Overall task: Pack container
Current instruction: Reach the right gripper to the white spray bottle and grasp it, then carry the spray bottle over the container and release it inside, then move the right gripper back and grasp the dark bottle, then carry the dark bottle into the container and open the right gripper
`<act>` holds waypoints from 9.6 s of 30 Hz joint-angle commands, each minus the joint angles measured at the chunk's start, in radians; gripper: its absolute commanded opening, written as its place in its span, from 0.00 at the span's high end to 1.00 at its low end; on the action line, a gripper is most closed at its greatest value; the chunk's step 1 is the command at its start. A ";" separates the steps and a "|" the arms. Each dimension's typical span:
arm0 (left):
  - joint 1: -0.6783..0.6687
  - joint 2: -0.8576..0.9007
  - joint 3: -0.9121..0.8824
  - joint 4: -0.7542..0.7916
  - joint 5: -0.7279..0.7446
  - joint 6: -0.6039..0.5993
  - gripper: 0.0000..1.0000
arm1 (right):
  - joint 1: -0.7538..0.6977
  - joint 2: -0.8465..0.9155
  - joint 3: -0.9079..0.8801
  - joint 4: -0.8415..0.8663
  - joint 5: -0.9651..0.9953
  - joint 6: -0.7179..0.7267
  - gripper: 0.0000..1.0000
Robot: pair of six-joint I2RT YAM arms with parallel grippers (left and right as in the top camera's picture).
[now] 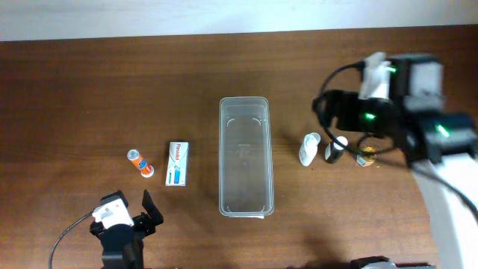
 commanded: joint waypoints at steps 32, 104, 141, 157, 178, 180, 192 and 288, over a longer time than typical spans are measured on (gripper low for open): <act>0.005 -0.010 -0.004 0.002 0.000 -0.003 0.01 | 0.158 0.345 -0.094 -0.038 0.242 0.096 0.50; 0.005 -0.010 -0.004 0.002 0.000 -0.003 0.01 | 0.518 0.634 0.308 0.137 0.331 0.389 0.90; 0.005 -0.010 -0.004 0.002 0.000 -0.003 0.01 | 0.455 0.381 0.311 -0.031 0.533 0.293 0.27; 0.005 -0.010 -0.004 0.002 0.000 -0.003 0.01 | -0.002 0.428 0.098 -0.215 0.343 0.084 0.35; 0.005 -0.010 -0.004 0.002 0.000 -0.003 0.01 | -0.066 0.424 -0.144 -0.021 0.241 -0.021 0.51; 0.005 -0.010 -0.004 0.002 0.000 -0.003 0.01 | -0.066 0.419 -0.143 -0.024 0.263 -0.021 0.51; 0.005 -0.010 -0.004 0.002 0.000 -0.003 0.00 | -0.065 0.385 -0.144 -0.030 0.264 -0.017 0.80; 0.005 -0.010 -0.004 0.002 0.000 -0.003 0.00 | 0.461 0.577 0.360 0.008 0.444 0.285 0.49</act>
